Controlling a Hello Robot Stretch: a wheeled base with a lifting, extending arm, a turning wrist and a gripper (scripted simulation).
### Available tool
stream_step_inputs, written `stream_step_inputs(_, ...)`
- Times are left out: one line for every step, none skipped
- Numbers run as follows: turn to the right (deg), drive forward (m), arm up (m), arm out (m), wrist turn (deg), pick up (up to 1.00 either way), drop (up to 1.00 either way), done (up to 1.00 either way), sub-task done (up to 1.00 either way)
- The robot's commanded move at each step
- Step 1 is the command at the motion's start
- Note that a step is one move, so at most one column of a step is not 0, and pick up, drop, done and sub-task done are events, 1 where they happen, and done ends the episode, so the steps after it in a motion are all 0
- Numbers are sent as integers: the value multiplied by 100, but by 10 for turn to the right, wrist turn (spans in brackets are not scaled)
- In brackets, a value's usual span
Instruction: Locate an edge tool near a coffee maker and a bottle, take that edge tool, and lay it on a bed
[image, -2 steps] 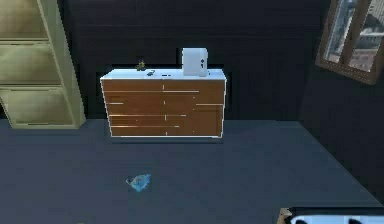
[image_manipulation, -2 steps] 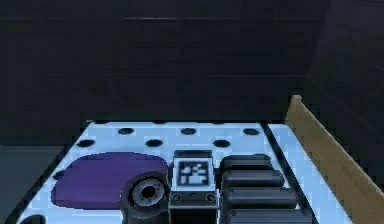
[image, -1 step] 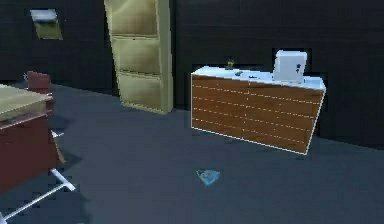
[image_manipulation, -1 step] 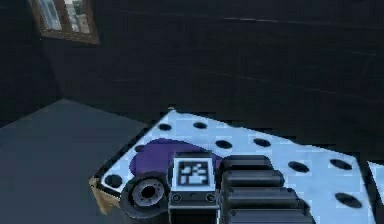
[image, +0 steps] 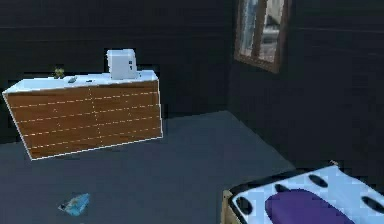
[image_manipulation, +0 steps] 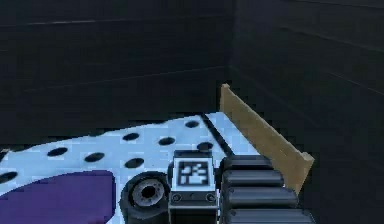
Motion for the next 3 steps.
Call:
stream_step_inputs(450, 0, 0, 0, 0, 0, 0, 0, 0)
stream_step_inputs(450, 0, 0, 0, 0, 0, 0, 0, 0)
stream_step_inputs(-450, 0, 0, 0, 0, 0, 0, 0, 0)
